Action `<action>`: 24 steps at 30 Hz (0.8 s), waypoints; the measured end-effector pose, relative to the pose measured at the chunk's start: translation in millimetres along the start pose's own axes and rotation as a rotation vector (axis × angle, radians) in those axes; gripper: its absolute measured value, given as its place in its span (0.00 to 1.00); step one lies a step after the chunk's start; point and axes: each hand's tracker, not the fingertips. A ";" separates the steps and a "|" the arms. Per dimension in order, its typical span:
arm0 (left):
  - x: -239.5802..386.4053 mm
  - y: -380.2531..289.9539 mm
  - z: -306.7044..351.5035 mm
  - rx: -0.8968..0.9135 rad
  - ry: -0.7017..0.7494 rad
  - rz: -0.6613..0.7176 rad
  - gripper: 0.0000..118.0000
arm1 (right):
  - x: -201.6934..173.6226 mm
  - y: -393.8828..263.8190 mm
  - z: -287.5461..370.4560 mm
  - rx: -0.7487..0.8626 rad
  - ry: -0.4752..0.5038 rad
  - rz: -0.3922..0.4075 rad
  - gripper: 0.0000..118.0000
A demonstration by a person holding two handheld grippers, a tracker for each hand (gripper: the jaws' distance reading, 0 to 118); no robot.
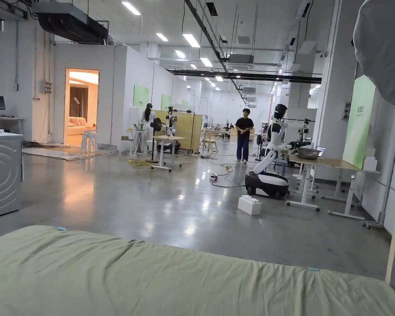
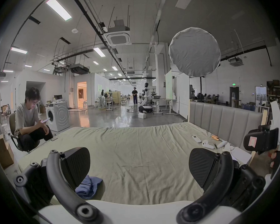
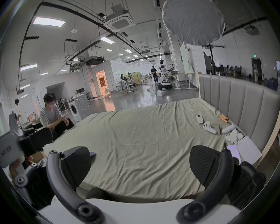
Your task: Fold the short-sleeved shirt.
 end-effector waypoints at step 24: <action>0.8 2.9 6.7 0.013 -0.021 0.023 1.00 | 39.7 -1.7 -16.5 0.185 0.308 -0.138 1.00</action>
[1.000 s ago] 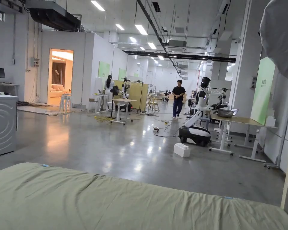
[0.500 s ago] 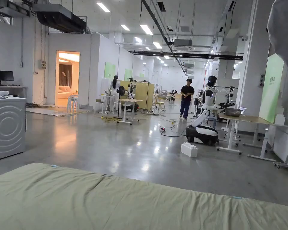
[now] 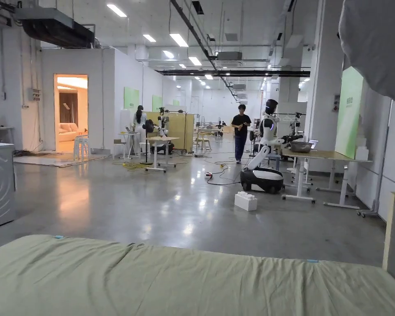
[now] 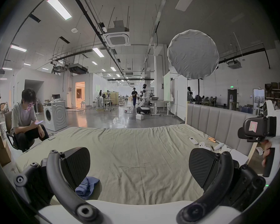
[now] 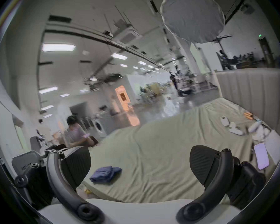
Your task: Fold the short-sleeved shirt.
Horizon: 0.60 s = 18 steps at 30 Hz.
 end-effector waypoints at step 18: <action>6.8 -5.0 -0.8 0.022 0.037 0.046 1.00 | -24.5 -7.0 -9.9 0.005 -0.270 0.402 1.00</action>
